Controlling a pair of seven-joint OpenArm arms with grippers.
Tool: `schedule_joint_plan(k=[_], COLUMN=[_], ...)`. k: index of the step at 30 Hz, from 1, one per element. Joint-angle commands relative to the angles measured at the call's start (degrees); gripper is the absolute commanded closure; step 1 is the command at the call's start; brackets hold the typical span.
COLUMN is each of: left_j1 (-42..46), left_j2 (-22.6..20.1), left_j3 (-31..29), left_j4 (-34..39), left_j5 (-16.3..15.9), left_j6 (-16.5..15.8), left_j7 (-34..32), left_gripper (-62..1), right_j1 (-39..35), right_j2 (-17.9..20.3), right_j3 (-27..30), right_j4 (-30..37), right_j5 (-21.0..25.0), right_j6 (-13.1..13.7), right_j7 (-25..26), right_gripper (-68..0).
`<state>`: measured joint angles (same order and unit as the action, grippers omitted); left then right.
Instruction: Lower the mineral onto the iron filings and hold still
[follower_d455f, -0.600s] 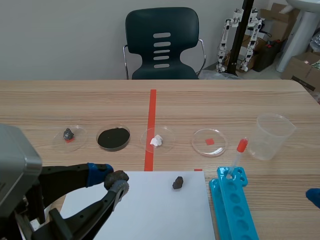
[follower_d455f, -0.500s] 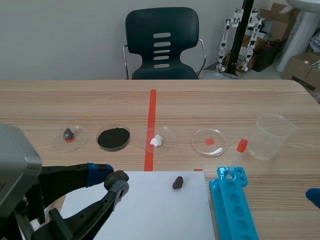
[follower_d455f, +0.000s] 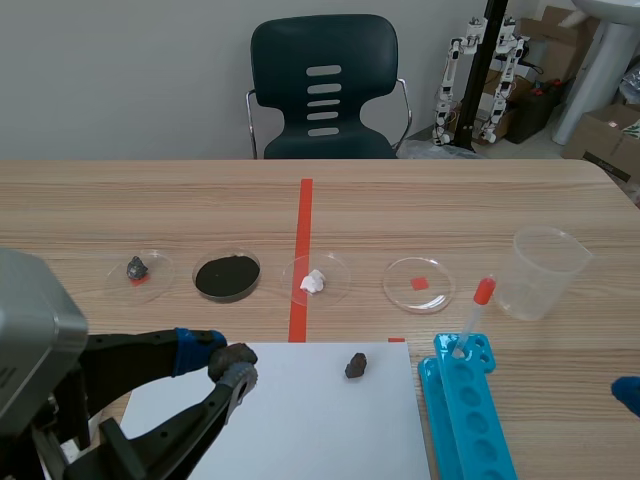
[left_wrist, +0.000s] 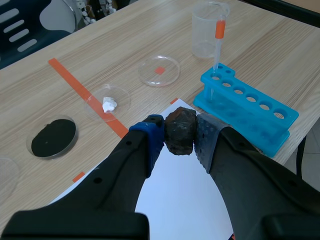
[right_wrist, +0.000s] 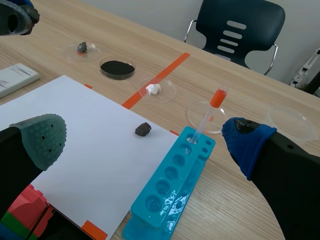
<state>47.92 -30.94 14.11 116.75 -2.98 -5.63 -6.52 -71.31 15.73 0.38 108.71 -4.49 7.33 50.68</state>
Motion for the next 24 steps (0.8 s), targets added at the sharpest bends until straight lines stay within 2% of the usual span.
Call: schedule_joint_plan(k=[1,9,15,17,20,24], left_j1=[-0.17,-0.33,-0.5,-1.27,-4.44,-10.38], left_j2=[0.46,1.7,1.7,1.88,4.31,8.79], left_j3=[0.33,0.33,0.33,0.39,0.39,0.39], left_j4=[0.74,0.74,0.74,0.74,0.59,-0.92], left_j5=[-0.39,-0.42,-0.39,-0.68,-1.97,-4.17], left_j6=[0.28,0.31,0.31,0.31,0.55,4.17], left_j7=[-0.98,-0.74,3.63,5.9,13.18,22.62], left_gripper=[-8.5,-8.5,-8.5,-8.5,-8.5,-8.5], right_j1=[-0.09,-0.09,-0.09,-0.09,-0.09,-0.09], right_j2=[-0.02,-0.02,-0.02,-0.02,-0.02,-0.02], right_j3=[0.31,0.31,0.31,0.31,0.31,0.31], right_j4=[1.18,1.18,1.18,1.18,1.18,1.18], right_j5=[0.61,0.59,0.59,0.61,0.59,0.61], right_j6=[0.0,0.0,0.0,0.0,0.0,0.0], right_j7=[0.85,0.85,0.85,0.83,0.83,0.85], right_gripper=[-67.9,-67.9,-67.9,-67.9,-67.9,-67.9])
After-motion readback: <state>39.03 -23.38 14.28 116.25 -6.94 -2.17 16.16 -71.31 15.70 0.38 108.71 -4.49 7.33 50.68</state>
